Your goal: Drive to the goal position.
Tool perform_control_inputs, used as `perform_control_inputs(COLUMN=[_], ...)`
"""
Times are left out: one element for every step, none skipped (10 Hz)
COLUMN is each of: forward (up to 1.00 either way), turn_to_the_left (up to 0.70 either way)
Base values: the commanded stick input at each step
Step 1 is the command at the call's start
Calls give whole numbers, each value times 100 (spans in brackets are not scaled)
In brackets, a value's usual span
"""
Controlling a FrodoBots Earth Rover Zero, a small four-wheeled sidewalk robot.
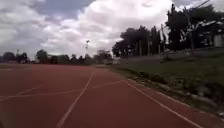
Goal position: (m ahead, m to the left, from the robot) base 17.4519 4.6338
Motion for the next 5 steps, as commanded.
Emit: perform_control_inputs(forward=[60,60,60,60,60], turn_to_the_left=[15,15,6,0,0])
